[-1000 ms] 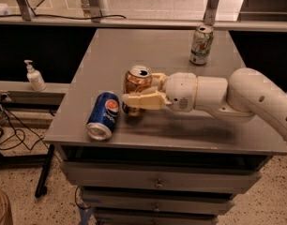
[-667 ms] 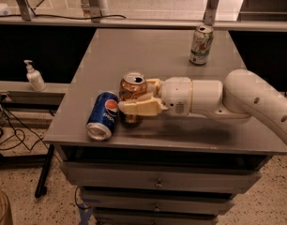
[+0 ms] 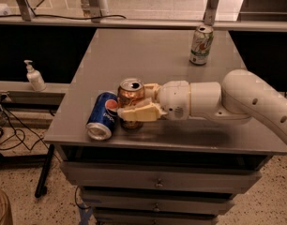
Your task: Move orange can near pepsi can
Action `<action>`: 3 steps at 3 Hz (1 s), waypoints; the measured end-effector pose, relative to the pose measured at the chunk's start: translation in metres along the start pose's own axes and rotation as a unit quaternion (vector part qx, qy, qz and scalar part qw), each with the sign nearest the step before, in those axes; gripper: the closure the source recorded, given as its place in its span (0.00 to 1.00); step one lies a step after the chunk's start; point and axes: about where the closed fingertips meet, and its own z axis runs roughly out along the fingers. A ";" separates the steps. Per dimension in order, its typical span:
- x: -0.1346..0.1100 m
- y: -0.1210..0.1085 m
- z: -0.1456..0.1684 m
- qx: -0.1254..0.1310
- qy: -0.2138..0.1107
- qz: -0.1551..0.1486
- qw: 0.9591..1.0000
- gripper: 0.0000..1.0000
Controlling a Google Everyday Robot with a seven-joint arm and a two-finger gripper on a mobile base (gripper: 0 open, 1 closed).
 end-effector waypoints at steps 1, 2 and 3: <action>0.002 0.002 0.002 -0.006 0.005 -0.003 1.000 0.59; 0.003 0.003 0.004 -0.009 0.006 -0.006 1.000 0.37; 0.003 0.003 0.003 -0.009 0.007 -0.006 1.000 0.13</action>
Offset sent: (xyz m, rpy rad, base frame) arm -0.0025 0.0003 -0.0051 -0.0165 -0.0132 0.0196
